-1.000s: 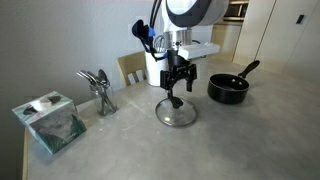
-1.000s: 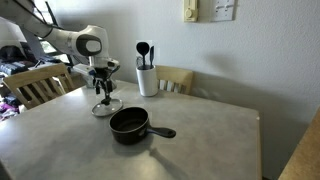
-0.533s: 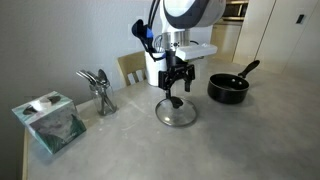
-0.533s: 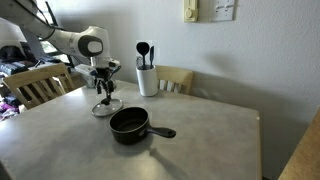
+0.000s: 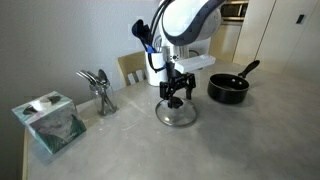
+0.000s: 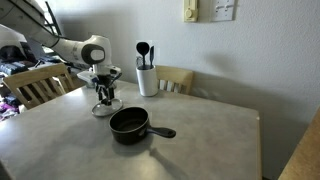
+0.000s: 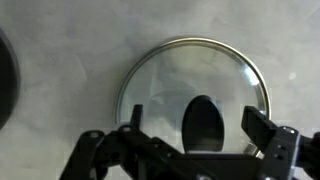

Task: Pick up the lid from the table and close the pot

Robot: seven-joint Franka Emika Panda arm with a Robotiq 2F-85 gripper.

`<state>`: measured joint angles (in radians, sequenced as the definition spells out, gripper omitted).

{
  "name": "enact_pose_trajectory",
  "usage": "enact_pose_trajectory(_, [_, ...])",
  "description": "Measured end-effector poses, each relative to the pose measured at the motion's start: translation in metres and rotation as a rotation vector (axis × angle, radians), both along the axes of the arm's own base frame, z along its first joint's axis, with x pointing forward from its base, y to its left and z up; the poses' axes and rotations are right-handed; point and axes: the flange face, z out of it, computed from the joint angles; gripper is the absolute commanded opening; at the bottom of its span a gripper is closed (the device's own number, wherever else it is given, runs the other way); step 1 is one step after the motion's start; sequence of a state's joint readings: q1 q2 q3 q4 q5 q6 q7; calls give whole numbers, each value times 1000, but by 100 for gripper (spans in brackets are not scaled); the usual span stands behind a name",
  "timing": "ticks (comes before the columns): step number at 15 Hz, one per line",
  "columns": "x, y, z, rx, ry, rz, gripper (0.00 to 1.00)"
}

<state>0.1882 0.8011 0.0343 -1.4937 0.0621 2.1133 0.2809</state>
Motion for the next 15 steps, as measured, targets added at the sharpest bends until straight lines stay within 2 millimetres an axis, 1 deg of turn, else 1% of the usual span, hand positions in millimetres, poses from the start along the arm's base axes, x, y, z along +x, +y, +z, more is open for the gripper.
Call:
enact_pose_trajectory(5, [13,2,3,-14,-31,17,100])
enact_pose_trajectory(6, [15,2,4,-15,-38,19,86])
enact_pose_trajectory(7, [18,3,5,-13,-43,21,78])
enact_pose_trajectory(8, [20,4,5,-11,-47,24,67])
enact_pose_trajectory(9, [21,5,3,-10,-49,27,58])
enact_pose_trajectory(10, [22,6,2,-9,-50,30,58])
enact_pose_trajectory(11, [24,7,1,-7,-51,32,53])
enact_pose_trajectory(12, [25,8,0,-6,-52,33,37])
enact_pose_trajectory(15, [25,10,-3,-4,-50,35,16])
